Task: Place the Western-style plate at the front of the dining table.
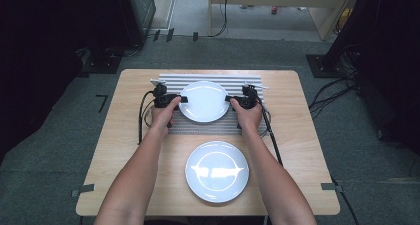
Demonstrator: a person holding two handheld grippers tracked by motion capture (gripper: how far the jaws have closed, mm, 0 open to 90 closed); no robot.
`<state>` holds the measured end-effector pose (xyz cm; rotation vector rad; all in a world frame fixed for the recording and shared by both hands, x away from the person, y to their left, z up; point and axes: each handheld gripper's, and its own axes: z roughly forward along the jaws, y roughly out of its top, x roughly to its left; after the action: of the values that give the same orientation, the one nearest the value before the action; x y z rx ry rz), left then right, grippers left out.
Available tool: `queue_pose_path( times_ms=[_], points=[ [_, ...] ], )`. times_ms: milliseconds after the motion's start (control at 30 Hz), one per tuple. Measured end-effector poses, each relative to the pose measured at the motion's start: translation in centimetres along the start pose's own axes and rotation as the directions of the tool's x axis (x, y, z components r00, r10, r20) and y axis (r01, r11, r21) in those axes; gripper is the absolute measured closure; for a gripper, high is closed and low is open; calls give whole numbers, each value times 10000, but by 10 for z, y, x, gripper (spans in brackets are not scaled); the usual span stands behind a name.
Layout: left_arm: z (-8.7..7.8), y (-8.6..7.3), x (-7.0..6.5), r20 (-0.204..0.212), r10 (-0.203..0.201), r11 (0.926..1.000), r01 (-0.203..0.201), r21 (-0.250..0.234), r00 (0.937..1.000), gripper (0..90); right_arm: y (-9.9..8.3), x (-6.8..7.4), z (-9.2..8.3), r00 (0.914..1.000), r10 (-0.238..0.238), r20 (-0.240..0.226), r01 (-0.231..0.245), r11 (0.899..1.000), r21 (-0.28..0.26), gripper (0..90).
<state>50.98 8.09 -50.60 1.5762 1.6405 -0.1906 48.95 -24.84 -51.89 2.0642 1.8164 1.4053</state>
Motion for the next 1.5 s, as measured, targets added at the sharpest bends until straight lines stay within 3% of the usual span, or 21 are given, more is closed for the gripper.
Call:
queue_pose_path(
  times_ms=[167, 400, 567, 733, 933, 1200, 1367, 1433, 1500],
  points=[
    [-1, -2, -1, -74, 248, 9997, -249, -46, 9997, 514, 2, -2, -4, 9976, -580, 388, 585, 9982, -123, 593],
    [-4, -4, -3, -109, 358, 9993, -359, -118, 9993, 475, 6, -1, -14, 9921, -1046, 695, 1065, 9940, -245, 509],
    [-10, -6, -2, -58, 359, 9990, -360, -271, 9993, 469, 5, 4, -20, 9912, -1158, 648, 1174, 9928, -225, 460],
    [-26, -7, -3, 472, 453, 9961, -415, -780, 9979, 466, 3, 8, -34, 9921, -1208, 349, 1225, 9912, -497, 429],
    [-42, -10, -12, 732, 882, 9910, -801, -1070, 9934, 450, 1, 4, -50, 9925, -1204, 222, 1218, 9895, -784, 423],
    [-66, -23, -27, 885, 1792, 9778, -1675, -1256, 9798, 387, -3, -6, -77, 9916, -1271, 228, 1290, 9839, -1240, 388],
    [-78, -29, -28, 905, 1977, 9719, -1832, -1476, 9761, 369, -7, -8, -90, 9908, -1348, 118, 1352, 9818, -1336, 382],
    [-87, -35, -31, 870, 2060, 9693, -1910, -1550, 9747, 352, -11, -8, -100, 9869, -1601, -222, 1567, 9813, -1116, 357],
    [-93, -40, -35, 738, 2362, 9607, -2214, -1677, 9689, 334, -15, -8, -107, 9805, -1932, -360, 1889, 9770, -990, 348]
  ],
)
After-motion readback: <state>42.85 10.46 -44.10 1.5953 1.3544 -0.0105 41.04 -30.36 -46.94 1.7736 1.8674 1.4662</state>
